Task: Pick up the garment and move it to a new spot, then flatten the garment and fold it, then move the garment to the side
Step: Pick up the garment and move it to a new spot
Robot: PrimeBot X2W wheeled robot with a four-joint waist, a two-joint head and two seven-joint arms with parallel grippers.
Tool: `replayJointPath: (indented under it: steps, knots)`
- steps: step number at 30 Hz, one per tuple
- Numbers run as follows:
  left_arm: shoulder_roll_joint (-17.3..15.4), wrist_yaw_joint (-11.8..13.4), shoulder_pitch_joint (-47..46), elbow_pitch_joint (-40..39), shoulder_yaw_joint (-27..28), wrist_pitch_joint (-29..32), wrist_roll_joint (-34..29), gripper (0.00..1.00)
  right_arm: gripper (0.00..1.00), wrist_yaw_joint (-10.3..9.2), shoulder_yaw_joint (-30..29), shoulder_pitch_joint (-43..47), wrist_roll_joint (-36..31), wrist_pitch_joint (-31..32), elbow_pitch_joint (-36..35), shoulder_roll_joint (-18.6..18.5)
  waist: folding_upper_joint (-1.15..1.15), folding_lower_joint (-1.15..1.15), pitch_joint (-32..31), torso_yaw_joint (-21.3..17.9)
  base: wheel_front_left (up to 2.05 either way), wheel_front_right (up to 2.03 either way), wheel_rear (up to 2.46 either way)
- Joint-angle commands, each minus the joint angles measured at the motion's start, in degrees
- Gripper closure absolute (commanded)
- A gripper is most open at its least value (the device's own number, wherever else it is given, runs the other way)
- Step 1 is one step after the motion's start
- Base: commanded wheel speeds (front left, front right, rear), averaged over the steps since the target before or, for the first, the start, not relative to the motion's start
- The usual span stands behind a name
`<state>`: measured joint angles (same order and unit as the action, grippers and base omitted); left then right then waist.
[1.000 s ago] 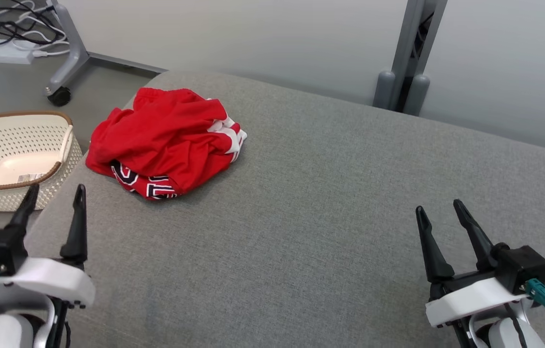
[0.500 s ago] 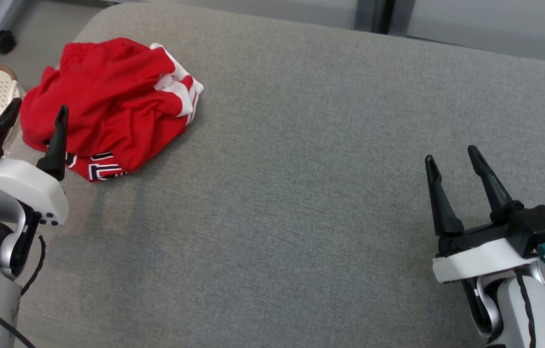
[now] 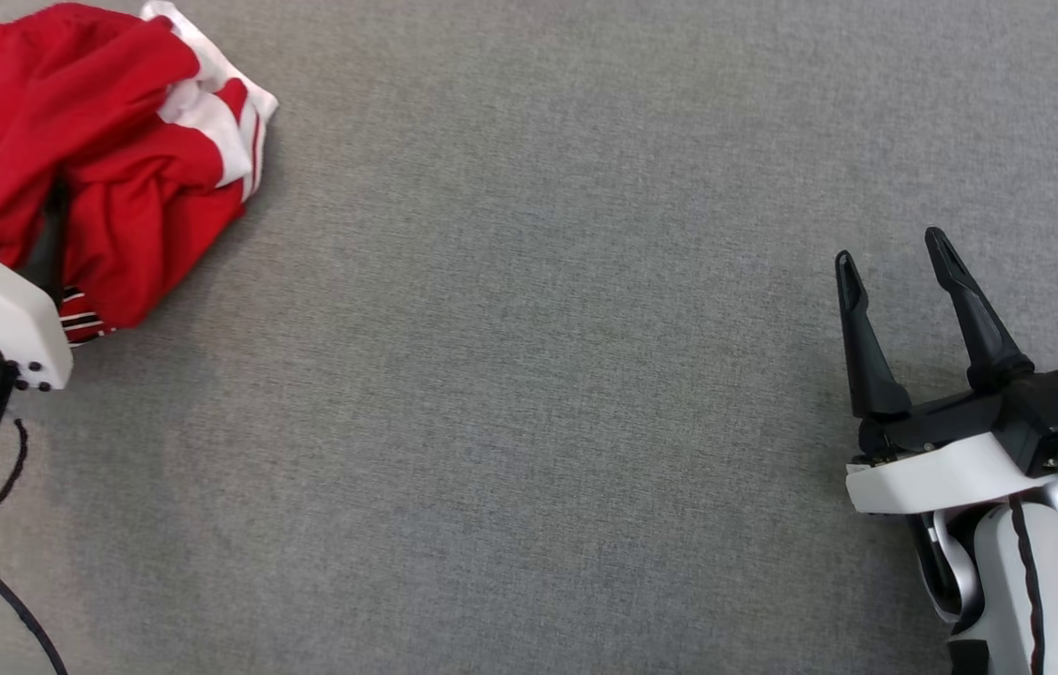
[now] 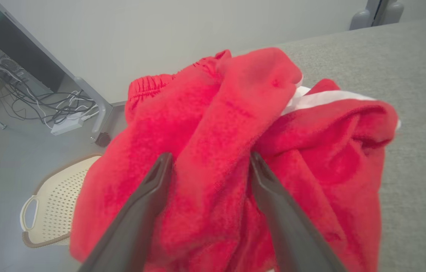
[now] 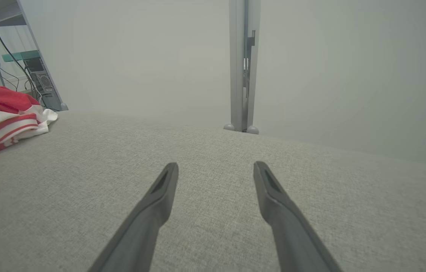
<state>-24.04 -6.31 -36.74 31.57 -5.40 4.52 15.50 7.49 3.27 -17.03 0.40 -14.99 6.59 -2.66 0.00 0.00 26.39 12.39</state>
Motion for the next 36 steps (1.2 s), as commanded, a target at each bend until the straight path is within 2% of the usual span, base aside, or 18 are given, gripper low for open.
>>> replayJointPath:
  steps: [1, 8, 9, 12, 13, 25, 36]
  knots:
    - [-0.9, 0.2, -2.0, 2.2, -0.1, -0.1, -0.8, 0.00, 0.00, 0.01, 0.0, -0.3, -0.3, -0.3, -0.5, -0.4, 0.00, 0.00, 1.2, -0.8, 0.00, 0.00, 0.00]
    - [-1.9, 0.0, -5.2, 7.9, -0.5, -0.1, -0.6, 0.00, 0.00, 0.01, 0.4, -0.4, -0.9, -0.3, -1.1, -0.4, 0.00, 0.00, 2.4, -1.6, 0.00, 0.00, 0.00]
    - [-2.0, 0.0, -5.6, 8.5, -0.7, -0.3, -0.7, 0.09, 0.00, 0.01, 0.4, -0.3, -1.0, -0.3, -1.2, -0.4, 0.00, 0.00, 2.4, -1.7, 0.00, 0.00, 0.00]
    - [-2.2, -0.2, -7.0, 9.7, -0.8, -0.3, 0.0, 0.88, 0.00, 0.01, 0.5, -0.1, -0.9, -0.3, -1.1, -0.4, 0.00, 0.00, 2.1, -1.9, 0.00, 0.00, 0.00]
    - [-2.3, -0.3, -7.4, 9.9, -1.0, -0.2, 0.1, 1.00, 0.00, 0.01, 0.5, 0.1, -0.8, -0.3, -0.9, -0.4, 0.00, 0.00, 1.9, -1.9, 0.00, 0.00, 0.00]
    - [-5.9, -0.9, -10.2, 7.6, -3.3, -2.9, 0.1, 1.00, 0.00, 0.01, 2.2, 1.0, 2.1, -0.3, 1.1, -0.4, 0.00, 0.00, -3.9, -2.8, 0.00, 0.00, 0.00]
    - [-9.1, -1.1, -13.0, -1.4, -8.0, -0.9, -0.6, 1.00, 0.00, 0.01, 2.6, 2.1, 6.1, -0.3, 2.4, -0.4, 0.00, 0.00, -11.2, -5.8, 0.00, 0.00, 0.00]
